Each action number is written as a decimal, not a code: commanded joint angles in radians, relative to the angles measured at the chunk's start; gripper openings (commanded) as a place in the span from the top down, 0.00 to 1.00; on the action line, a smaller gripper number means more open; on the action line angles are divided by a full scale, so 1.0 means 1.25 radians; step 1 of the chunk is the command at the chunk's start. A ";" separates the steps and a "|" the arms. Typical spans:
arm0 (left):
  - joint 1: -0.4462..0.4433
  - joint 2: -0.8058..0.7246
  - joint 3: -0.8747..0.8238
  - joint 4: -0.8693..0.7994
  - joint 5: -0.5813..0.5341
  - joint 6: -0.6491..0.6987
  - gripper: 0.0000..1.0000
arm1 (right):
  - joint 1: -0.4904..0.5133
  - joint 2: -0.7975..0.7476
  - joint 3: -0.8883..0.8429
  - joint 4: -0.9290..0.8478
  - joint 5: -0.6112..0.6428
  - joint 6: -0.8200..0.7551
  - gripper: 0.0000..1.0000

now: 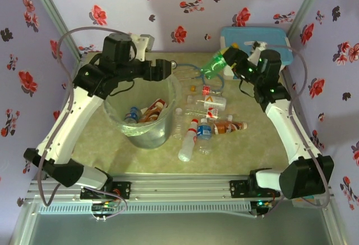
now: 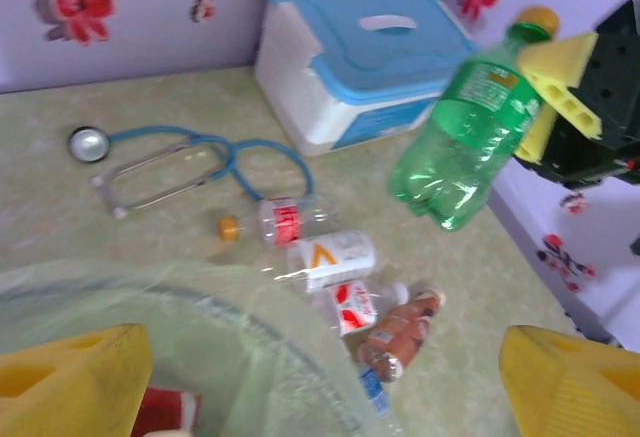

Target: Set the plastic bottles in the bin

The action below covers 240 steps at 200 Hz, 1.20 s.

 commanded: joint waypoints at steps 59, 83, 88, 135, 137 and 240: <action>-0.082 0.111 0.120 -0.035 0.083 0.088 0.00 | 0.122 0.070 0.127 0.036 -0.224 -0.099 0.63; -0.088 0.131 0.133 -0.044 0.089 0.096 0.00 | 0.141 0.084 0.136 0.054 -0.247 -0.092 0.62; -0.089 0.134 0.135 -0.044 0.091 0.097 0.00 | 0.144 0.086 0.136 0.063 -0.251 -0.089 0.62; -0.090 0.160 0.137 -0.029 0.091 0.090 0.06 | 0.168 0.108 0.136 0.123 -0.287 -0.055 0.61; -0.090 0.160 0.137 -0.028 0.091 0.090 0.07 | 0.168 0.109 0.136 0.123 -0.287 -0.055 0.61; -0.091 0.153 0.113 0.021 0.082 0.067 0.48 | 0.173 0.106 0.126 0.156 -0.293 -0.038 0.49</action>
